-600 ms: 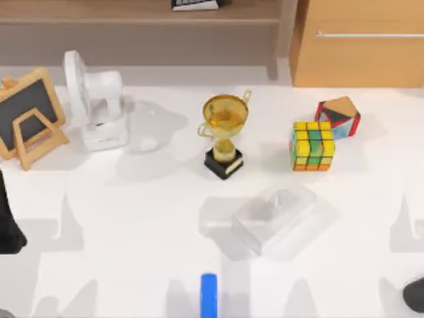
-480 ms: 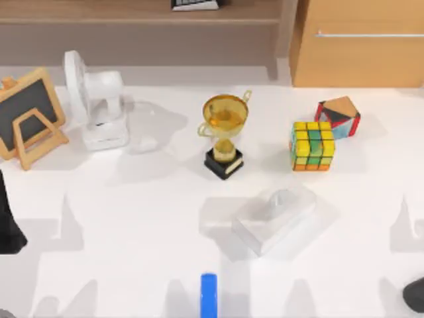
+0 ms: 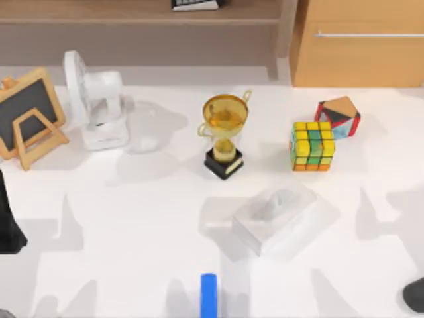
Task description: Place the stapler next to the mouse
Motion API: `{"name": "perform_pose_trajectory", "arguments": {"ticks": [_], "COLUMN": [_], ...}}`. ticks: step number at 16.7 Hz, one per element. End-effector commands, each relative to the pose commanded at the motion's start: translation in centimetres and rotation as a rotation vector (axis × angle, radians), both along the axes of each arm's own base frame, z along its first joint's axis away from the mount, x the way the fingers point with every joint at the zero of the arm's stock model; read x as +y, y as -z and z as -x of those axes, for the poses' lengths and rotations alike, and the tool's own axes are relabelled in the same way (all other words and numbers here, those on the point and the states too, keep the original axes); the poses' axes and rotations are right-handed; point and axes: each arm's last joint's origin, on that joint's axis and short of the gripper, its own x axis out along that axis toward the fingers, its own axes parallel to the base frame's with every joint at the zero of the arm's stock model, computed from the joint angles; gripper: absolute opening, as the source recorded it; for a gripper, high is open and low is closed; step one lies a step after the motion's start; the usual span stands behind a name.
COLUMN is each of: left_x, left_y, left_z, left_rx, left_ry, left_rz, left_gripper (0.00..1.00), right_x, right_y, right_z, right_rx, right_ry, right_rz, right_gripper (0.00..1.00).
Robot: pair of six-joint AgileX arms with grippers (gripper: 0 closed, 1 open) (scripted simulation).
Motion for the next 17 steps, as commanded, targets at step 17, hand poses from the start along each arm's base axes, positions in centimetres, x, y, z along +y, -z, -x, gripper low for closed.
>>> {"name": "perform_pose_trajectory", "arguments": {"ticks": [17], "left_x": [0.0], "left_y": [0.0], "left_z": [0.0], "left_rx": [0.0], "left_ry": [0.0], "left_rz": [0.0], "left_gripper": [1.0], "right_x": [29.4], "right_y": [4.9], "right_z": [-5.7], "right_rx": [1.231], "right_ry": [-0.028], "right_rz": [0.267], "right_gripper": [1.0]}}
